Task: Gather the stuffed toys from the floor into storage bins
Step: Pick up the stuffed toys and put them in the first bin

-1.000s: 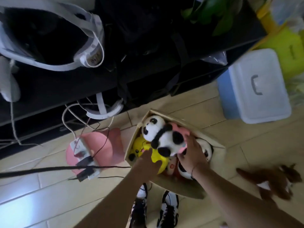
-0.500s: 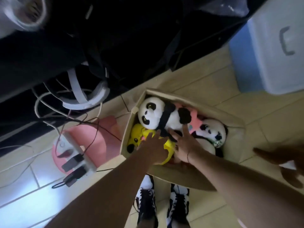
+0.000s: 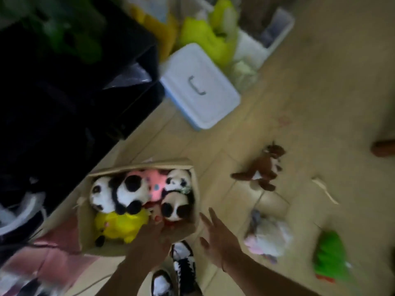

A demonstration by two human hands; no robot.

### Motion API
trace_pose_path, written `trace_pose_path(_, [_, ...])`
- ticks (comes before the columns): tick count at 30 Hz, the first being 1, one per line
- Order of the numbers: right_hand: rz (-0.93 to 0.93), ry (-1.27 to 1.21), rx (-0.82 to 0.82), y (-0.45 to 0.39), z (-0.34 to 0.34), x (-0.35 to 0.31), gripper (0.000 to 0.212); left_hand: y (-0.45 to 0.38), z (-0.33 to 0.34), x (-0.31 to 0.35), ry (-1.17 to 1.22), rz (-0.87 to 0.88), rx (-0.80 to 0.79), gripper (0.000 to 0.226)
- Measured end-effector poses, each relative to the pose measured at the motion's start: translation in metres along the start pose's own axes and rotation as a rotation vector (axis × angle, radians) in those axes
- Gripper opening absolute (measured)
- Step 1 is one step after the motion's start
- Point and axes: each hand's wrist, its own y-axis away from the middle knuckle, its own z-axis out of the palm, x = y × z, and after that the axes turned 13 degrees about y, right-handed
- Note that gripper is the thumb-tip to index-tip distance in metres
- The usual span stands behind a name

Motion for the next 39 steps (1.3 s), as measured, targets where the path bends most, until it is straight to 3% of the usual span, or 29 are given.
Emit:
trace_pose_path(1, [0.027, -0.033, 0.008, 0.017, 0.005, 0.02, 0.071, 0.004, 0.015, 0.01, -0.018, 0.019, -0.049, 0.059])
trace_pose_path(3, [0.102, -0.092, 0.016, 0.047, 0.016, 0.059, 0.071, 0.014, 0.035, 0.044, -0.006, 0.107, 0.007, 0.07])
trace_pose_path(7, [0.362, -0.35, -0.015, 0.112, 0.049, 0.125, 0.074, 0.031, 0.088, 0.108, 0.015, 0.081, -0.245, 0.081])
trace_pose_path(8, [0.396, -0.42, -0.014, 0.128, 0.058, 0.138, 0.084, 0.036, 0.102, 0.125, 0.04, 0.07, -0.277, 0.093])
trace_pose_path(9, [0.442, -0.483, 0.0, 0.143, 0.065, 0.15, 0.107, 0.042, 0.116, 0.141, 0.061, 0.075, -0.285, 0.104])
trace_pose_path(11, [0.528, -0.576, 0.008, 0.163, 0.093, 0.184, 0.157, 0.049, 0.146, 0.171, 0.051, 0.101, -0.339, 0.098])
trace_pose_path(12, [0.573, -0.663, 0.007, 0.175, 0.106, 0.201, 0.159, 0.052, 0.161, 0.183, 0.045, 0.107, -0.359, 0.098])
trace_pose_path(13, [0.602, -0.749, -0.009, 0.187, 0.113, 0.216, 0.142, 0.054, 0.176, 0.2, 0.048, 0.113, -0.37, 0.109])
trace_pose_path(15, [0.664, -0.82, -0.033, 0.207, 0.132, 0.254, 0.085, 0.051, 0.212, 0.23, 0.01, 0.134, -0.388, 0.141])
trace_pose_path(17, [0.741, -0.885, -0.017, 0.224, 0.152, 0.304, 0.066, 0.042, 0.257, 0.265, -0.018, 0.13, -0.421, 0.15])
trace_pose_path(19, [0.766, -0.98, -0.012, 0.233, 0.172, 0.36, 0.067, 0.034, 0.305, 0.31, 0.018, 0.148, -0.465, 0.137])
trace_pose_path(22, [0.865, -1.262, 0.053, 0.232, 0.206, 0.455, 0.089, 0.01, 0.398, 0.373, 0.058, 0.123, -0.436, 0.083])
trace_pose_path(25, [1.0, -1.509, 0.109, 0.212, 0.244, 0.544, 0.066, -0.035, 0.497, 0.423, 0.179, -0.089, -0.375, 0.076])
trace_pose_path(28, [1.019, -1.536, 0.149, 0.179, 0.28, 0.62, 0.042, -0.089, 0.587, 0.463, 0.212, -0.18, -0.34, 0.053])
trace_pose_path(31, [0.882, -1.522, 0.172, 0.139, 0.299, 0.683, 0.024, -0.125, 0.647, 0.491, 0.0, 0.044, -0.414, 0.047])
trace_pose_path(33, [0.802, -1.563, 0.152, 0.112, 0.307, 0.716, 0.027, -0.155, 0.676, 0.497, -0.108, 0.131, -0.445, 0.051])
trace_pose_path(35, [0.777, -1.618, 0.091, 0.091, 0.314, 0.738, 0.04, -0.191, 0.696, 0.498, -0.039, 0.033, -0.404, 0.056])
trace_pose_path(37, [0.741, -1.649, 0.06, 0.078, 0.321, 0.75, 0.049, -0.22, 0.706, 0.492, 0.144, -0.212, -0.315, 0.063])
trace_pose_path(39, [0.648, -1.765, -0.007, 0.076, 0.323, 0.753, 0.053, -0.238, 0.711, 0.481, 0.191, -0.309, -0.346, 0.071])
